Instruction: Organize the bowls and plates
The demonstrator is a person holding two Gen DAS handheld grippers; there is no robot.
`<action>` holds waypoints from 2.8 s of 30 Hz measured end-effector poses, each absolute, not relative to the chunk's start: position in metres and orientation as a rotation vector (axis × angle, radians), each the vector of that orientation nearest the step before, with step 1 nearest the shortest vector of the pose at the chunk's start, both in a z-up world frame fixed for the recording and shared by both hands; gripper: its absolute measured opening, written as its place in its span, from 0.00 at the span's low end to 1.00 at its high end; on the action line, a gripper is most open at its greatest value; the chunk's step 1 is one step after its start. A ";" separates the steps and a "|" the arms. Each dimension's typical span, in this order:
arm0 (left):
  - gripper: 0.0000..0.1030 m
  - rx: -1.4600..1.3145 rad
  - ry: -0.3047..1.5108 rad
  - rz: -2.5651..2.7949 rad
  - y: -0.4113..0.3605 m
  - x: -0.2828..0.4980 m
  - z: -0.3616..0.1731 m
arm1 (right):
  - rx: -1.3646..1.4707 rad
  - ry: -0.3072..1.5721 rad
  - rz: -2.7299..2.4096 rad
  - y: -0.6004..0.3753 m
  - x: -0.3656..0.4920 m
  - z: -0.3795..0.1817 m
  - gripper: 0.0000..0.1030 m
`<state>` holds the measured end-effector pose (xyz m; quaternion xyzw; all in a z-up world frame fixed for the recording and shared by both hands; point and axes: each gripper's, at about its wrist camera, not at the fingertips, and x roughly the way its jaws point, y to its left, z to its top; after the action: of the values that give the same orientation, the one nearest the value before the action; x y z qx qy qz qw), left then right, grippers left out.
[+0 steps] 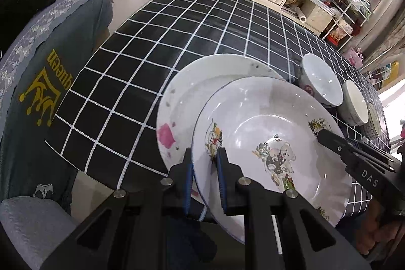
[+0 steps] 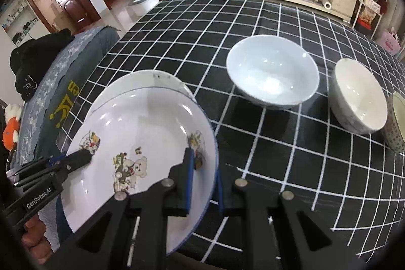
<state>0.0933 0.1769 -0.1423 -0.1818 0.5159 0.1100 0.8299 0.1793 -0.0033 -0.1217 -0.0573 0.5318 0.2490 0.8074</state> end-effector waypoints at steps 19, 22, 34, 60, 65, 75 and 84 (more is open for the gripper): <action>0.16 -0.300 1.159 0.218 0.197 0.119 -0.154 | -0.045 1.165 0.475 0.005 0.188 -0.141 0.19; 0.16 -0.287 1.158 0.219 0.197 0.121 -0.155 | -0.034 1.168 0.475 0.004 0.189 -0.142 0.19; 0.15 -0.290 1.146 0.200 0.199 0.125 -0.158 | -0.051 1.163 0.457 0.008 0.190 -0.144 0.21; 0.24 -0.239 1.098 0.233 0.201 0.110 -0.138 | -0.064 1.137 0.459 0.013 0.187 -0.139 0.51; 0.33 -0.241 1.094 0.231 0.203 0.108 -0.135 | -0.051 1.103 0.457 0.009 0.184 -0.130 0.66; 0.41 -0.249 1.044 0.179 0.182 0.112 -0.111 | -0.022 1.055 0.448 -0.020 0.184 -0.102 0.75; 0.51 -0.185 0.994 0.079 0.131 0.136 -0.078 | -0.012 1.003 0.416 -0.049 0.198 -0.069 0.75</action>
<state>0.1359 0.1311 -0.0779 -0.0888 0.4759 0.0378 0.8742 0.1977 -0.0494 -0.0693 -0.0056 0.4773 0.1979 0.8562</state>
